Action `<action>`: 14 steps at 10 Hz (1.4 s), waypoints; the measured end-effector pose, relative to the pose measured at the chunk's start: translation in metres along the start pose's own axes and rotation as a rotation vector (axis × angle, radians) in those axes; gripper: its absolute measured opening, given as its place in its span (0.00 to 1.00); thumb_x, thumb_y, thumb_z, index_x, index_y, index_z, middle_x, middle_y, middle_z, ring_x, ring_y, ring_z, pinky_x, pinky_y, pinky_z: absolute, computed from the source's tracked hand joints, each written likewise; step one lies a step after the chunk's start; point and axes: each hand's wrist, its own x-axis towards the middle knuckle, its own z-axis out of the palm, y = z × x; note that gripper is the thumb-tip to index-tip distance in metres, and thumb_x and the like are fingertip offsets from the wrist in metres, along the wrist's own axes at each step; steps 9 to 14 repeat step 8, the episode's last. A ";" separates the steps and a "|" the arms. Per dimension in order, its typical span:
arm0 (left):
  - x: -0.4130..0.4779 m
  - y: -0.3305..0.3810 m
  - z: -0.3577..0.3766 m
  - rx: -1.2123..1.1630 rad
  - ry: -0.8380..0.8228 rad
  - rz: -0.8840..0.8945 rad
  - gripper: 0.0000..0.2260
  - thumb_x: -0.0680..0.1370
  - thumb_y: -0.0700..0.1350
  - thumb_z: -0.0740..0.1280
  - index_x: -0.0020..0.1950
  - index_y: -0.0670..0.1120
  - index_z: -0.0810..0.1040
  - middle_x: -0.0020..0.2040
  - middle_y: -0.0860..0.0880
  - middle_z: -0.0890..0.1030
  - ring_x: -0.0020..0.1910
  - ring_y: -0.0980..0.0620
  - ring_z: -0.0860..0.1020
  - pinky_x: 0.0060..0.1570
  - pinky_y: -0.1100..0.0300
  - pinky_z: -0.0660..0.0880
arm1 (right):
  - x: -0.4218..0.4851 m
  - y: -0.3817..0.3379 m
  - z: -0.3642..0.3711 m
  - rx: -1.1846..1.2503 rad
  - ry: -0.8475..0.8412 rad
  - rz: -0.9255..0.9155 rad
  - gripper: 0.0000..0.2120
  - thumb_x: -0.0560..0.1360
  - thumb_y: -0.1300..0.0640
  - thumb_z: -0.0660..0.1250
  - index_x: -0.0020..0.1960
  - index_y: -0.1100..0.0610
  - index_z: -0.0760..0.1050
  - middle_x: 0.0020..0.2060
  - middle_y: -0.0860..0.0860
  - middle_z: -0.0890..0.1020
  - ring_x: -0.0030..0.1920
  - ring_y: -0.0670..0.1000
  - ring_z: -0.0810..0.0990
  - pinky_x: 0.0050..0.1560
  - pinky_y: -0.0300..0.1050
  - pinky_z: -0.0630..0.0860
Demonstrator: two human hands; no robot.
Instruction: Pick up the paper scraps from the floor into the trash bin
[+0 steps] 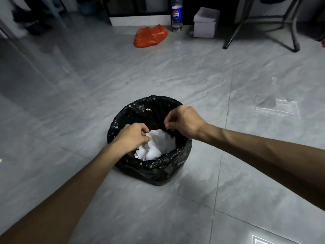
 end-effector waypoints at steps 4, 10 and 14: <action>0.015 0.116 -0.009 0.027 -0.145 0.298 0.08 0.72 0.49 0.71 0.51 0.51 0.81 0.43 0.55 0.84 0.45 0.54 0.81 0.47 0.60 0.75 | -0.045 0.036 -0.091 -0.095 -0.068 0.203 0.06 0.73 0.62 0.66 0.47 0.57 0.81 0.41 0.55 0.85 0.34 0.50 0.81 0.32 0.36 0.74; 0.001 0.392 -0.164 0.347 -0.300 0.617 0.15 0.72 0.58 0.67 0.57 0.56 0.76 0.52 0.55 0.81 0.49 0.51 0.78 0.48 0.53 0.75 | -0.107 -0.039 -0.369 -0.391 0.039 0.429 0.07 0.74 0.56 0.66 0.50 0.53 0.81 0.48 0.55 0.84 0.46 0.58 0.83 0.48 0.49 0.80; 0.001 0.392 -0.164 0.347 -0.300 0.617 0.15 0.72 0.58 0.67 0.57 0.56 0.76 0.52 0.55 0.81 0.49 0.51 0.78 0.48 0.53 0.75 | -0.107 -0.039 -0.369 -0.391 0.039 0.429 0.07 0.74 0.56 0.66 0.50 0.53 0.81 0.48 0.55 0.84 0.46 0.58 0.83 0.48 0.49 0.80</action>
